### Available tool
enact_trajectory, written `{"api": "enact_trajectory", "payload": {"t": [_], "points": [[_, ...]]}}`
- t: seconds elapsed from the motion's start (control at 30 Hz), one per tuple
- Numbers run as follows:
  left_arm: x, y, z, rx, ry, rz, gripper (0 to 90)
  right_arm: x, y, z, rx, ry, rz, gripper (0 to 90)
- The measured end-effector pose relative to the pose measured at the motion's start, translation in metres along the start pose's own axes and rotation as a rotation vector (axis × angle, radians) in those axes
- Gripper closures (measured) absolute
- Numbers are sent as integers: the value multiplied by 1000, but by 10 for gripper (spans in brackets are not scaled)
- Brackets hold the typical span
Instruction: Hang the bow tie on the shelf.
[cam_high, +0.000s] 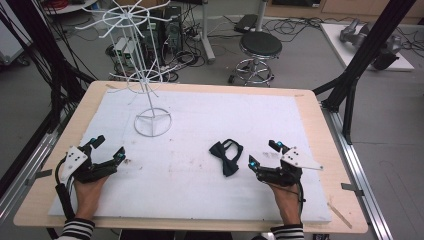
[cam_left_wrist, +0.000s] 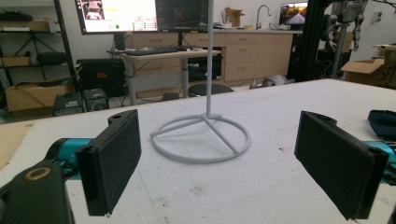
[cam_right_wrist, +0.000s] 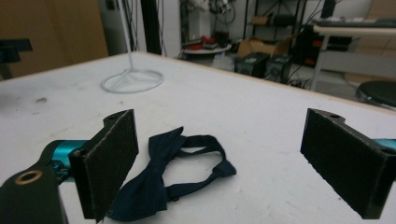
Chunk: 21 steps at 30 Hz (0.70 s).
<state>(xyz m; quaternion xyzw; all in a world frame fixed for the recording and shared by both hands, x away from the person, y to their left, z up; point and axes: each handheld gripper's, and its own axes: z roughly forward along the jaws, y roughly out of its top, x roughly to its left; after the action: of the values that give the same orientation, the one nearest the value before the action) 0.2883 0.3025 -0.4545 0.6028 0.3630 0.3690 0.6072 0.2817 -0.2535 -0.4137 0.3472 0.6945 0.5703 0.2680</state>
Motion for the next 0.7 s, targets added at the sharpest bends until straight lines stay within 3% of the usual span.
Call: {"api": "enact_trajectory", "payload": {"t": [0.1,0.13,0.37,0.67,0.7], "points": [[0,0,0,1,0,1,151,3,6,10,95,32,-5,103],[0,0,0,0,0,0,151,3,6,10,95,32,-5,103],[0,0,0,-1,0,0,151,10,10,31,262,114,-9,103],[0,0,0,-1,-1,-1,151,19,9,48,386,151,-41,105],[0,0,0,-1,-1,0,151,20,9,53,409,182,-34,154]]}}
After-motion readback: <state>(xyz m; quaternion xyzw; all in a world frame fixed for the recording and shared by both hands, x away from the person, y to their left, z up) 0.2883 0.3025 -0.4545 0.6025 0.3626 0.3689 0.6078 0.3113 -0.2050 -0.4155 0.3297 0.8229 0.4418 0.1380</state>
